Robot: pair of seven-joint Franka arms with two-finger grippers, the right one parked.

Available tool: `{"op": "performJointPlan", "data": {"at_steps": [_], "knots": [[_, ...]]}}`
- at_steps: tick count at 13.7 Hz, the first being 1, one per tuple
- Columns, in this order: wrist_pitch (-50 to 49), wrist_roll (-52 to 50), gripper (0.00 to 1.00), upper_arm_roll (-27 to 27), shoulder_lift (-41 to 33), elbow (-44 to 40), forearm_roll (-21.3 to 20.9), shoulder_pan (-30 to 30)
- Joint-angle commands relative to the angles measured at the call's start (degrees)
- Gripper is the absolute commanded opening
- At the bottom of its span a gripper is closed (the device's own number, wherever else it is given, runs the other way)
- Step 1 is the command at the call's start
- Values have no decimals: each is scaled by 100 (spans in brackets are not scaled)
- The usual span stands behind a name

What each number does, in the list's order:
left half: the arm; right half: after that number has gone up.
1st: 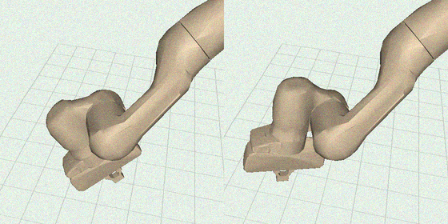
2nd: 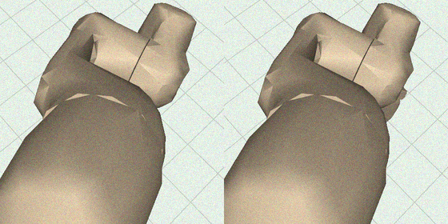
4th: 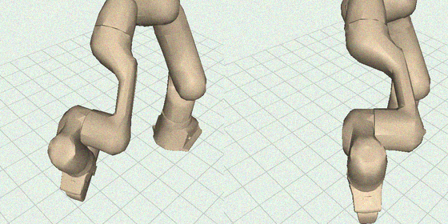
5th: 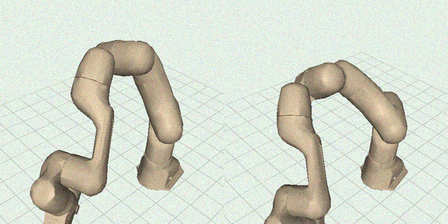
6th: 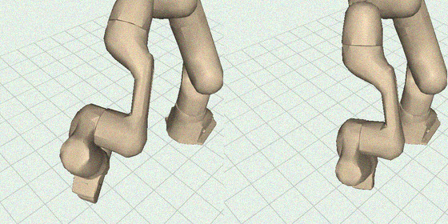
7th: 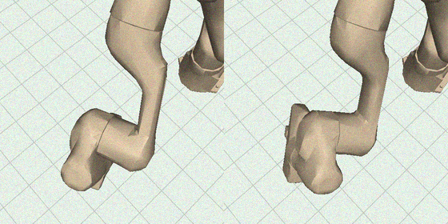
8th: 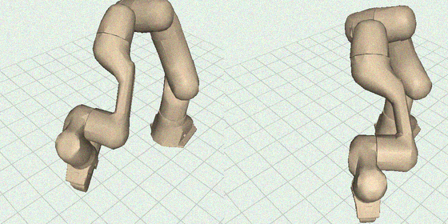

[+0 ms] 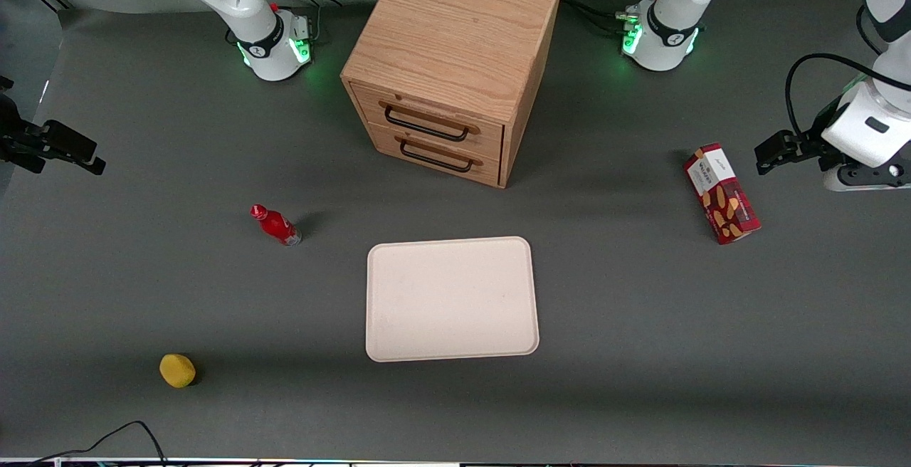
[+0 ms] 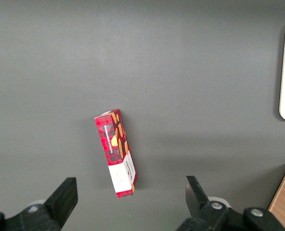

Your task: Place red cookie box on tray

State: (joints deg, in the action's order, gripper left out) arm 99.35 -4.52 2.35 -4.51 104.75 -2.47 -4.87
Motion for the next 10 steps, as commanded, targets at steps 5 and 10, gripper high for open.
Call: {"op": "performJointPlan", "data": {"at_steps": [5, 10], "knots": [[-539, 12, 100, 37, 72, -297, -78, -40], [-110, 47, 100, 396, 38, 387, -60, -5]]}}
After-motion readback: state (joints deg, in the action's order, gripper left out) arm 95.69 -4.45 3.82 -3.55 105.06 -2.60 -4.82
